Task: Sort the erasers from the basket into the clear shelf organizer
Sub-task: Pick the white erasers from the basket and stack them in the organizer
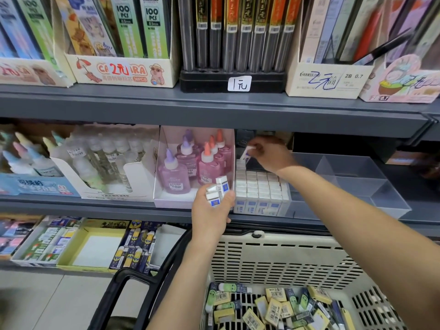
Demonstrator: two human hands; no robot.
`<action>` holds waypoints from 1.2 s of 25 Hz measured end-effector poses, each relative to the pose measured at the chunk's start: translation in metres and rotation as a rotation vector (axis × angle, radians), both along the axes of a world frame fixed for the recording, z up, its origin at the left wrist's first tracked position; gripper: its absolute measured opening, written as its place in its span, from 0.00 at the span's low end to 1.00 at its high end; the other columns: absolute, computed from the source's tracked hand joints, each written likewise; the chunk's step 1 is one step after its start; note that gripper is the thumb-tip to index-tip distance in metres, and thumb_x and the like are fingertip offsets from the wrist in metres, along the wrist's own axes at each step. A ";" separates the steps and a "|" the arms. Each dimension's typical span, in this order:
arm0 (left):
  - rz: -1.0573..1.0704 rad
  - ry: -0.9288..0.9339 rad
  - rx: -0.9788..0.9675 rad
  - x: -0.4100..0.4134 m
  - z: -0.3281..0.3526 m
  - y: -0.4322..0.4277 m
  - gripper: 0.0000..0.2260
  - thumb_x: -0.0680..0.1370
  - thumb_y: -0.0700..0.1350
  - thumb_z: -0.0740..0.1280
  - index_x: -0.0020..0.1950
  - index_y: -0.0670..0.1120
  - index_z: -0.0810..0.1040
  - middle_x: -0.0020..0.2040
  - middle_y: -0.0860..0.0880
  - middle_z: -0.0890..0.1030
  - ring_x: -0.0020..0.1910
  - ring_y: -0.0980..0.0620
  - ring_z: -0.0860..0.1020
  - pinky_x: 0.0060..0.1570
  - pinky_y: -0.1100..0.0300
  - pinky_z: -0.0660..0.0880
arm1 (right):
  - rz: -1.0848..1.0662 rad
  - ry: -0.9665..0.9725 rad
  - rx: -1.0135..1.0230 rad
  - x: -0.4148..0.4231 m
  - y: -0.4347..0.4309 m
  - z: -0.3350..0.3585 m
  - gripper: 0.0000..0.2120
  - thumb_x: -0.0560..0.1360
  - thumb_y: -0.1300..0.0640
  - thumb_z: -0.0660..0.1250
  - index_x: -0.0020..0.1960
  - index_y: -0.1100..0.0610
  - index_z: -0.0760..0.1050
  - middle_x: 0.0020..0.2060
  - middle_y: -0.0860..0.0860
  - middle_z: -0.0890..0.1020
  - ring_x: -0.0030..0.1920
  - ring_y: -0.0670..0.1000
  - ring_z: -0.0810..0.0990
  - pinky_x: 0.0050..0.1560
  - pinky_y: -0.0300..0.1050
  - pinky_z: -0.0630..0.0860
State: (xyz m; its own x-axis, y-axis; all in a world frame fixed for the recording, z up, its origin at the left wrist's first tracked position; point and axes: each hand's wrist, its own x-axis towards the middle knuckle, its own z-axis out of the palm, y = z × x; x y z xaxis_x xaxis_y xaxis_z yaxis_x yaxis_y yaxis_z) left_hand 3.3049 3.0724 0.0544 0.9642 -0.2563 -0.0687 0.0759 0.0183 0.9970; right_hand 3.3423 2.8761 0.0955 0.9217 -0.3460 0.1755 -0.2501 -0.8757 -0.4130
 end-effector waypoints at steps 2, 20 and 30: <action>-0.003 -0.001 -0.010 0.000 0.001 0.000 0.10 0.74 0.44 0.70 0.47 0.54 0.71 0.39 0.50 0.81 0.28 0.62 0.77 0.24 0.69 0.71 | 0.042 0.082 0.101 0.007 0.001 -0.011 0.13 0.80 0.55 0.56 0.60 0.55 0.76 0.59 0.55 0.79 0.56 0.54 0.77 0.51 0.41 0.66; -0.208 0.046 -0.066 -0.003 0.005 0.006 0.08 0.77 0.39 0.64 0.50 0.51 0.74 0.40 0.49 0.80 0.32 0.56 0.75 0.28 0.62 0.71 | 0.344 0.064 0.422 -0.067 0.056 0.019 0.08 0.77 0.58 0.63 0.54 0.55 0.79 0.43 0.49 0.82 0.41 0.42 0.78 0.48 0.38 0.76; -0.127 0.019 -0.030 -0.003 0.001 0.004 0.09 0.76 0.38 0.63 0.47 0.53 0.75 0.35 0.47 0.78 0.26 0.56 0.71 0.27 0.65 0.70 | -0.096 -0.106 0.161 -0.025 -0.018 0.026 0.08 0.77 0.56 0.63 0.50 0.58 0.78 0.51 0.55 0.83 0.52 0.55 0.81 0.50 0.41 0.73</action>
